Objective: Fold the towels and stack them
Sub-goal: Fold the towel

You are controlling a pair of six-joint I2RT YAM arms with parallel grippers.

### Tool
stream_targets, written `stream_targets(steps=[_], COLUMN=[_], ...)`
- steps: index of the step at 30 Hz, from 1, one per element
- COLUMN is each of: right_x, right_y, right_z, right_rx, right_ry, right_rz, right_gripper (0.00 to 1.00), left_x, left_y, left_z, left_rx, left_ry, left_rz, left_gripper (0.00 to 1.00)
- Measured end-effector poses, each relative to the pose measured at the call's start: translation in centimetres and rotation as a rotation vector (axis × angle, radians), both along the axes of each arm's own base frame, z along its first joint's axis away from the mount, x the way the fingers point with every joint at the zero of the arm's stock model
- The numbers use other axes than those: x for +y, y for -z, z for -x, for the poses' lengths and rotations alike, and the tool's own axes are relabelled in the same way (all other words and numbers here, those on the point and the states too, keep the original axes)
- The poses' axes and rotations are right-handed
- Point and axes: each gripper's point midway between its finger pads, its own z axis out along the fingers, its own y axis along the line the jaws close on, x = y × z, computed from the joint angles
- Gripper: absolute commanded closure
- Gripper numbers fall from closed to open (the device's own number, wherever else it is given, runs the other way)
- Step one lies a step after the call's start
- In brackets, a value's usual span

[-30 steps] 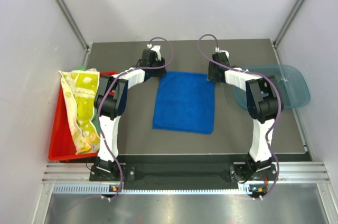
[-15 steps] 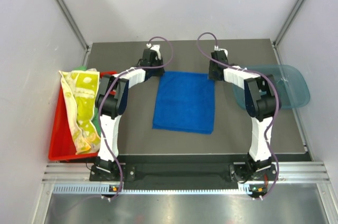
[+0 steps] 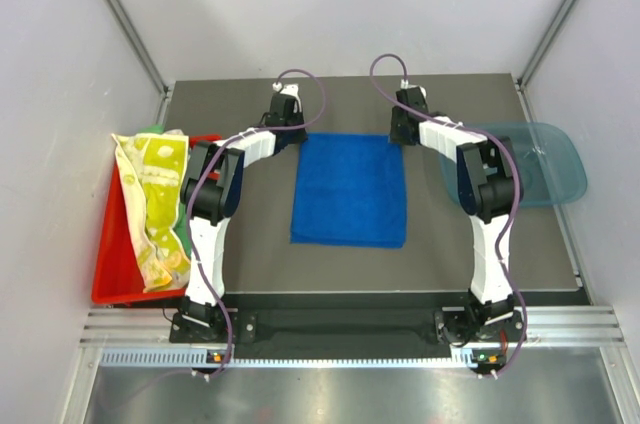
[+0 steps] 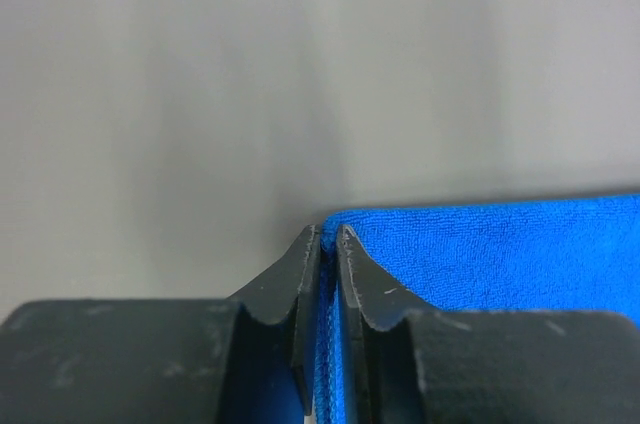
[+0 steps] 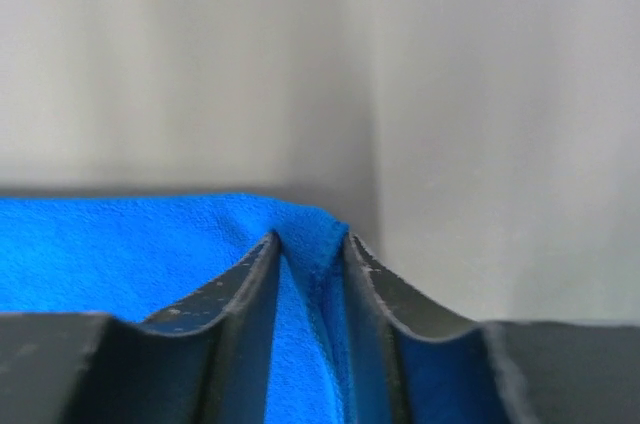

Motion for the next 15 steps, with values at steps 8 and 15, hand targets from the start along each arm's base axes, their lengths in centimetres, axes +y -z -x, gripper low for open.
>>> stream_targets(steps=[8,15], right_x=[0.21,0.12], right_y=[-0.13,-0.13], right_z=[-0.27,-0.46], right_rx=[-0.006,-0.009], right_ry=[0.002,0.005], right_rz=[-0.012,-0.011], right_gripper=[0.58,0.6], left_x=[0.36,0.48], left_y=[-0.03,0.07], left_z=[-0.31,-0.78], left_rx=[-0.005,-0.01], left_ry=[-0.025,-0.039], left_rz=[0.002,0.008], left_gripper=[0.86,0.87])
